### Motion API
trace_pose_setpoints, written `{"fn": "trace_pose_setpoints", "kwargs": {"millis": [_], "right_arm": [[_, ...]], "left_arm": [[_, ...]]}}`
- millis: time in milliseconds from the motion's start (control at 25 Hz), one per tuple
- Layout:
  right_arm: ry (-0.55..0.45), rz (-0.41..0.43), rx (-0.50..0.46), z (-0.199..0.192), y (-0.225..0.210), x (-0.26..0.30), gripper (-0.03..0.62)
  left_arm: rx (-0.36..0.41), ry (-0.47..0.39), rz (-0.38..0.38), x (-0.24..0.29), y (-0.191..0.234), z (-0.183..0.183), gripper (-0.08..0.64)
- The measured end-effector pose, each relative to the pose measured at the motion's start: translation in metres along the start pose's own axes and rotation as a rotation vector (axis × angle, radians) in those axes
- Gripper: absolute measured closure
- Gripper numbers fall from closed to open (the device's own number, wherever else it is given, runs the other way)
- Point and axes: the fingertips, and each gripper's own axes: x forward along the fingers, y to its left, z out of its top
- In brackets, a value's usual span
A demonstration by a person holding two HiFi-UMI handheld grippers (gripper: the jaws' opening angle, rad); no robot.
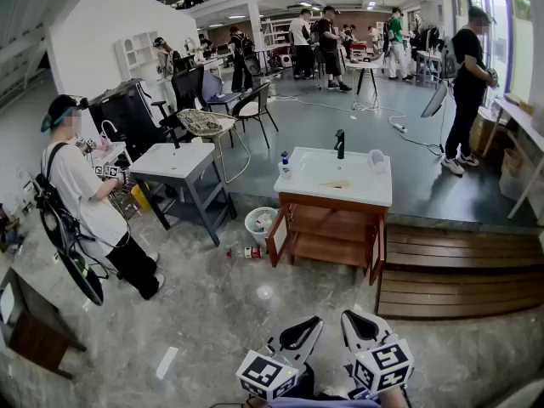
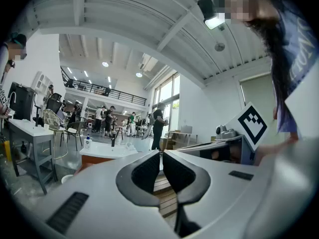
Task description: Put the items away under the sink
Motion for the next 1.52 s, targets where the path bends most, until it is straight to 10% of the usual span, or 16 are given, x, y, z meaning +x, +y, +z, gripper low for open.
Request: {"fn": "trace_pose_setpoints", "kwargs": {"millis": [640, 1520], "right_arm": [[0.003, 0.018, 0.03, 0.012, -0.025, 0.046, 0.574], [0.039, -0.004, 0.026, 0.079, -0.069, 0.233, 0.574]], "left_arm": [[-0.009, 0.056, 0.023, 0.03, 0.039, -0.008, 0.537], [-0.001, 0.038, -0.007, 0.117, 0.233, 0.032, 0.537]]}}
